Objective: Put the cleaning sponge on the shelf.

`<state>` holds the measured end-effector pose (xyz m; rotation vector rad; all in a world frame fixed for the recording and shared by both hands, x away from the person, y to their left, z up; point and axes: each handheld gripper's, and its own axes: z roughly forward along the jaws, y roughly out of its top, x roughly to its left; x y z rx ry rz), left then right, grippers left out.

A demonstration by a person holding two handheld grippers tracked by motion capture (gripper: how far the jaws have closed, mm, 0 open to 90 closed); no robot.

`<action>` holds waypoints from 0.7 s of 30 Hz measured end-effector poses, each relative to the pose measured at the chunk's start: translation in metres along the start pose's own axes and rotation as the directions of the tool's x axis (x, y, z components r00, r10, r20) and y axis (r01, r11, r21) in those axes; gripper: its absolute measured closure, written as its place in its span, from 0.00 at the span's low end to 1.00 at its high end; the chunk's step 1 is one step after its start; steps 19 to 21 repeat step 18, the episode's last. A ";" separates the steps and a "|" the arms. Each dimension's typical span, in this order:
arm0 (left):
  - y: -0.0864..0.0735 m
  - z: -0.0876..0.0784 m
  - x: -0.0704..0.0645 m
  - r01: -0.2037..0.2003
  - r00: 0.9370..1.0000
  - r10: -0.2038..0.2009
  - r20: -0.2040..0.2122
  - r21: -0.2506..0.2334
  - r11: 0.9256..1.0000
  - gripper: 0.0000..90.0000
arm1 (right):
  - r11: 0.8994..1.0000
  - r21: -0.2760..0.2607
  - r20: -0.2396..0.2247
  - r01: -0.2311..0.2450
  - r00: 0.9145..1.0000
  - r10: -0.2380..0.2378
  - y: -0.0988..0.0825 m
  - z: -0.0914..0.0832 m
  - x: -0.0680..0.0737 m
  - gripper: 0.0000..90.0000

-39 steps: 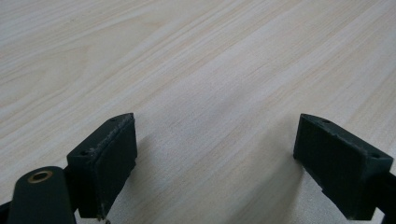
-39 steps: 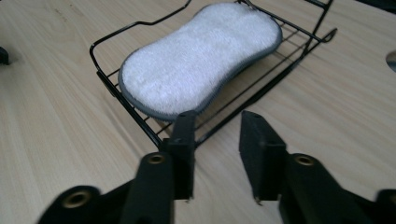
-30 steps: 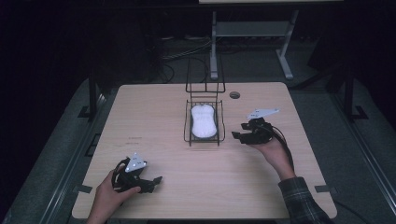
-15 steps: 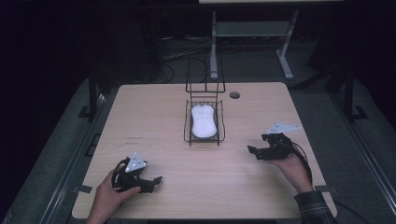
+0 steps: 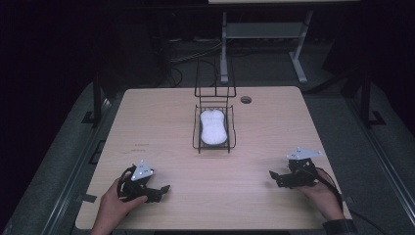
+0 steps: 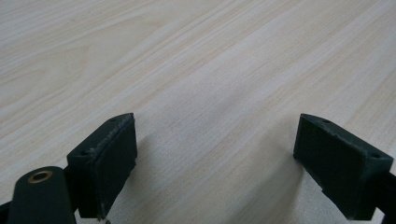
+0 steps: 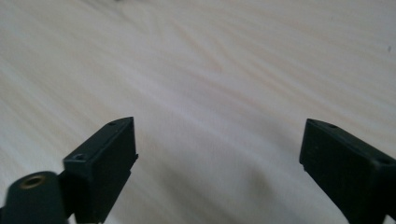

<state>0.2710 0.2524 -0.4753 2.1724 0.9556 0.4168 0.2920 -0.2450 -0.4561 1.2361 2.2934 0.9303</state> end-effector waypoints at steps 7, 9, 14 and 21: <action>0.000 0.000 0.000 0.000 1.000 0.000 0.000 0.000 1.000 0.14 | 0.999 0.035 0.001 -0.025 1.000 0.025 -0.024 -0.006 0.003 0.07; 0.000 0.000 0.000 0.000 1.000 0.000 0.000 0.000 1.000 0.14 | 0.999 0.039 0.002 -0.029 1.000 0.029 -0.029 -0.008 0.004 0.07; 0.000 0.000 0.000 0.000 1.000 0.000 0.000 0.000 1.000 0.14 | 0.999 0.047 0.010 -0.028 1.000 0.027 -0.037 -0.010 0.003 0.07; 0.000 0.000 0.000 0.000 1.000 0.000 0.000 0.000 1.000 0.14 | 0.999 0.036 0.002 -0.033 0.999 0.033 -0.041 -0.011 0.002 0.07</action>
